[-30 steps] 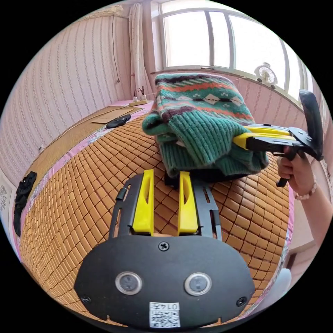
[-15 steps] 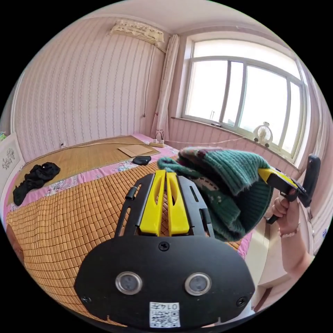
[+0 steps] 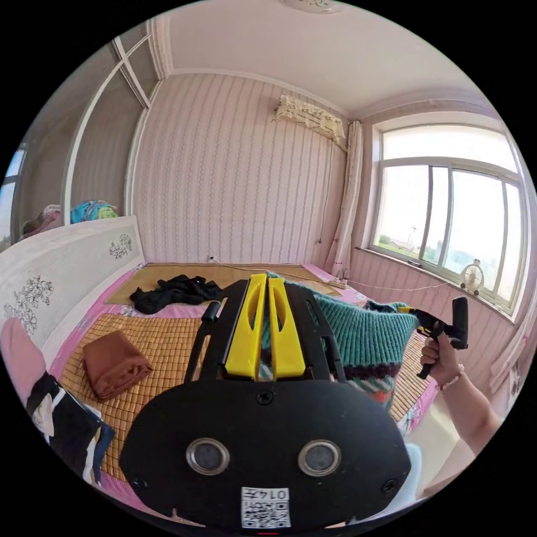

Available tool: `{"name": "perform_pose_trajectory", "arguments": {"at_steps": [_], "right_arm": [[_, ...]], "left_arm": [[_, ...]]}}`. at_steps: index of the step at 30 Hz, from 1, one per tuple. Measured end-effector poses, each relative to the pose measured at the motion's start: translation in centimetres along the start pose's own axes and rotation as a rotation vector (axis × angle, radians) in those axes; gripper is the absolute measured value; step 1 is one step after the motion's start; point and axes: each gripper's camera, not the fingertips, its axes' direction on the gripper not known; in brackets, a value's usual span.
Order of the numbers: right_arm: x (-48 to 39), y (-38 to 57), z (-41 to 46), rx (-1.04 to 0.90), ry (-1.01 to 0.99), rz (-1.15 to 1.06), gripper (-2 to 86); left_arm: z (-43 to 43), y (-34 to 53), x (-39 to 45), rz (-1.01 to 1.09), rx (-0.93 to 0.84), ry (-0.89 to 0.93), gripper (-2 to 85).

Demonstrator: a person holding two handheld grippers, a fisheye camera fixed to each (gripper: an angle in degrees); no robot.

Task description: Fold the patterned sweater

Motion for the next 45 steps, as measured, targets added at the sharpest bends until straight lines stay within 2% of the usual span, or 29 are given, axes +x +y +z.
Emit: {"name": "perform_pose_trajectory", "arguments": {"at_steps": [3,5,7,9,11,12,14,16,18,19,21,23,24,26,27,31,39,45], "right_arm": [[-0.7,-1.2,4.7,-0.066,0.063,-0.033,2.1],[-1.8,-3.5,8.5,-0.145,0.179,-0.078,2.2],[-2.5,-5.9,9.5,-0.138,0.187,-0.062,2.2],[-4.5,-8.8,8.1,-0.042,0.141,-0.076,2.2],[-9.0,-10.9,3.6,0.176,0.029,-0.213,2.3],[-10.1,-10.9,2.3,0.229,-0.001,-0.258,2.4],[-13.0,-9.2,-2.1,0.347,-0.092,-0.363,2.5],[-13.7,-6.7,-4.3,0.326,-0.106,-0.38,2.6],[-13.1,-3.0,-5.2,0.225,-0.094,-0.38,2.7],[-12.1,0.3,-5.0,0.114,-0.071,-0.365,2.7],[-9.6,6.7,-3.8,-0.055,-0.002,-0.296,2.6],[-5.2,16.6,-1.1,-0.303,0.111,-0.167,2.3],[-4.0,19.0,-0.6,-0.342,0.122,-0.121,2.2],[-0.5,27.5,0.7,-0.48,0.129,0.077,1.6],[-0.2,29.1,0.8,-0.506,0.137,0.099,1.4],[-1.7,33.8,-1.3,-0.564,0.242,0.099,0.8],[-11.1,33.4,-1.3,-0.409,0.382,-0.134,2.5],[-15.8,37.0,6.4,-0.527,0.419,-0.34,13.3]], "left_arm": [[-2.2,1.1,-3.1,0.063,0.086,-0.108,-1.0],[-2.3,1.0,-5.1,0.013,0.076,-0.129,-1.0],[-3.5,-0.6,-6.8,-0.047,0.094,-0.151,-1.0],[-8.5,-4.0,-8.0,-0.096,0.266,-0.102,-1.0],[-13.3,-5.7,-7.8,-0.083,0.429,-0.041,-1.0],[-16.2,-6.0,-7.1,-0.021,0.524,-0.015,-1.0],[-19.6,-4.8,-6.1,0.065,0.606,0.005,-1.0],[-21.4,-2.3,-5.9,0.084,0.557,0.064,-1.0],[-22.3,4.2,-6.1,0.081,0.393,0.13,-1.0],[-22.3,6.3,-6.3,0.073,0.344,0.148,-1.0],[-21.6,17.0,-6.6,0.082,0.099,0.15,-1.0],[-20.6,25.8,-6.6,0.084,-0.105,0.089,-1.0],[-20.1,31.4,-6.9,0.016,-0.23,0.077,-1.0],[-20.1,38.5,-7.0,-0.071,-0.361,0.078,-1.0],[-20.4,42.1,-6.8,-0.132,-0.424,0.086,-1.0],[-23.2,46.9,-6.7,-0.283,-0.405,0.111,-1.0],[-23.4,48.2,-5.3,-0.198,-0.469,0.038,-1.0],[-23.8,49.0,-3.8,-0.126,-0.496,-0.025,-1.0]]}}
